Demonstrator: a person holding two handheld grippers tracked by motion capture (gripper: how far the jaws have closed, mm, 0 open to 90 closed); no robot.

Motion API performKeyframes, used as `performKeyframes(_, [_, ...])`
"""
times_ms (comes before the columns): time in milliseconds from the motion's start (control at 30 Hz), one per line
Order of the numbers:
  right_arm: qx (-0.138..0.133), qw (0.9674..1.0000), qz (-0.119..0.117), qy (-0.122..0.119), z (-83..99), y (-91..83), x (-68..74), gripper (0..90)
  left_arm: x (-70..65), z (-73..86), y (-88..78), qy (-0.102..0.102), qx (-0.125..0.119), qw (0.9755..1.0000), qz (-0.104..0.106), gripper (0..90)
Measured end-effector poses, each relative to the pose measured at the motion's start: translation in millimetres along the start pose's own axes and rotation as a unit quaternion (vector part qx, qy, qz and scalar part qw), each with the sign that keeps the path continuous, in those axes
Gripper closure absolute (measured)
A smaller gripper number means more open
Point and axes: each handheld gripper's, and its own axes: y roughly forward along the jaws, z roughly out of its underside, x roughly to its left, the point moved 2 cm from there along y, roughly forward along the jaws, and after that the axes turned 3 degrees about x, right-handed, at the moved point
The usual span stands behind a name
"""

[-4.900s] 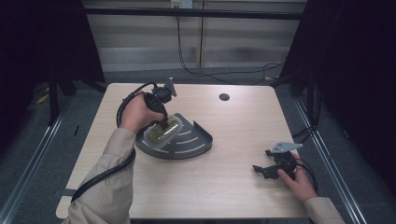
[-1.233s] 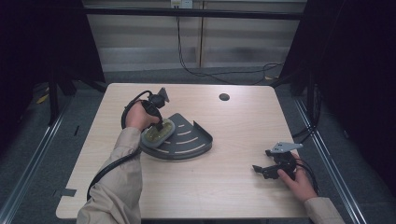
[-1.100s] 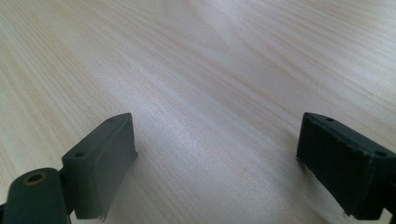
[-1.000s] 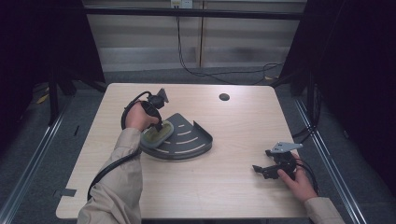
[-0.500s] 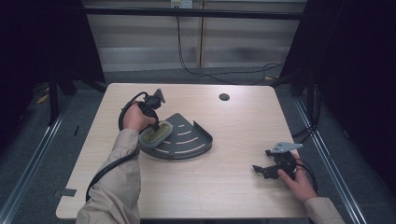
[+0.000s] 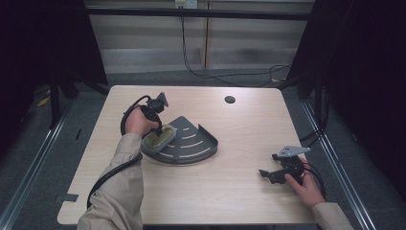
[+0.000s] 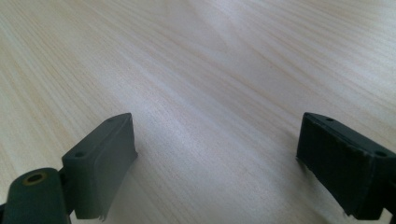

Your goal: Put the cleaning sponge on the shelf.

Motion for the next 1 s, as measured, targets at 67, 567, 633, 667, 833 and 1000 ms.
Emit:
performKeyframes(67, [0.000,1.0000,0.000,0.000,0.0,0.0,0.0,10.9,-0.1,1.0,1.5,-0.002,0.003,1.0000,0.005,70.4])
performKeyframes(567, [0.000,1.0000,0.001,-0.001,0.0,-0.1,-0.1,10.9,-1.5,1.9,-1.4,-0.019,0.012,0.9997,0.014,64.4])
performKeyframes(633, [0.000,1.0000,0.000,0.000,0.0,-0.1,0.0,10.9,-1.4,1.1,-1.7,-0.017,0.008,0.9997,0.013,61.9])
performKeyframes(667, [0.000,1.0000,0.000,0.000,0.0,0.1,0.0,10.9,-1.7,0.9,-1.9,-0.019,0.008,0.9997,0.011,61.2])
performKeyframes(833, [0.000,1.0000,0.001,0.000,0.0,0.0,0.1,10.9,-3.0,-0.7,-3.5,-0.028,0.006,0.9995,0.016,53.1])
performKeyframes(1000, [0.000,1.0000,0.001,0.000,0.0,0.1,0.1,10.9,-3.0,-1.9,-4.2,-0.032,-0.007,0.9993,0.016,39.7])
